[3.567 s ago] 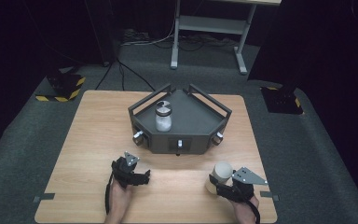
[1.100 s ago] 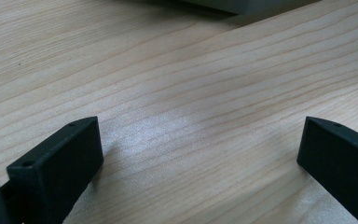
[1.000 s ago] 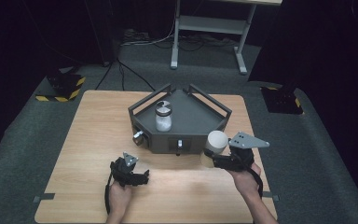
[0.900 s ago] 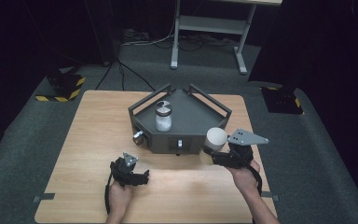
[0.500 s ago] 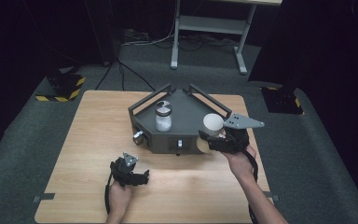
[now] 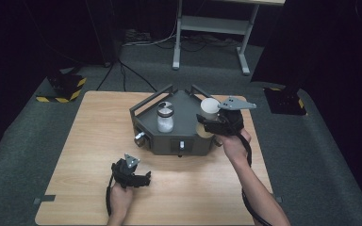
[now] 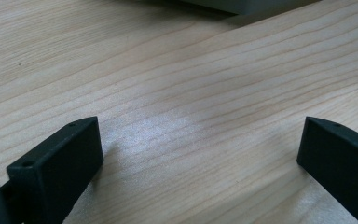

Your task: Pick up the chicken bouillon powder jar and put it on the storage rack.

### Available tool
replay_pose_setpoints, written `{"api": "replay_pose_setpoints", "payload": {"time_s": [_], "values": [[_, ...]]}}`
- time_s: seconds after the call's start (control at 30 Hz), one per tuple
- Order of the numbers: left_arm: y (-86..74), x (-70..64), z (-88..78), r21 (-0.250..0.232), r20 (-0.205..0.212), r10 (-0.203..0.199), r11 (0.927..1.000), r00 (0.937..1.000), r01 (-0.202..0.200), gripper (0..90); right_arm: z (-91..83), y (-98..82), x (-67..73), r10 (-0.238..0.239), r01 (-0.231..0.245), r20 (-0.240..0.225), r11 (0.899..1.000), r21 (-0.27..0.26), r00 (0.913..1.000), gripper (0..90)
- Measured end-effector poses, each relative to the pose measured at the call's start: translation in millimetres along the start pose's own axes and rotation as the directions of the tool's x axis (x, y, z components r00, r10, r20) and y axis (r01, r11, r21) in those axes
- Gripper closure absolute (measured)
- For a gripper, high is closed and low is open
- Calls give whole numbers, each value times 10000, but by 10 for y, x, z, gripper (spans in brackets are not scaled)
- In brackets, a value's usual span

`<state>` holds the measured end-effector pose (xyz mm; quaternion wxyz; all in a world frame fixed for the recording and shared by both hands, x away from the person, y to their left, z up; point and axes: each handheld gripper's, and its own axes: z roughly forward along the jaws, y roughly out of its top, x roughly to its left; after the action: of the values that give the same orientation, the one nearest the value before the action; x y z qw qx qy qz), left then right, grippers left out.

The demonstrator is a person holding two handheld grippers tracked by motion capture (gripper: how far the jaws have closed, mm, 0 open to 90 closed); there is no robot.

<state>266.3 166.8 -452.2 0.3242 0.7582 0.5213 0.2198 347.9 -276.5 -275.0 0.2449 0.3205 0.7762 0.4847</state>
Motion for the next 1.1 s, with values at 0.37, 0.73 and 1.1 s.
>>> {"api": "replay_pose_setpoints", "payload": {"time_s": [0.37, 0.73, 1.1], "values": [[0, 0, 0, -3, 3, -4, 10000, 10000, 4, 1, 356, 53, -3, 216, -228, 310, 9989, 399, 9993, 353], [4, 6, -2, 25, 90, 88, 10000, 9999, -88, 1, 572, 12, 20, 401, -431, 445, 9968, 680, 9982, 352], [4, 6, -1, 22, 88, 92, 10000, 9999, -92, 1, 626, 32, -25, 681, -693, 183, 9950, 722, 9975, 349]]}}
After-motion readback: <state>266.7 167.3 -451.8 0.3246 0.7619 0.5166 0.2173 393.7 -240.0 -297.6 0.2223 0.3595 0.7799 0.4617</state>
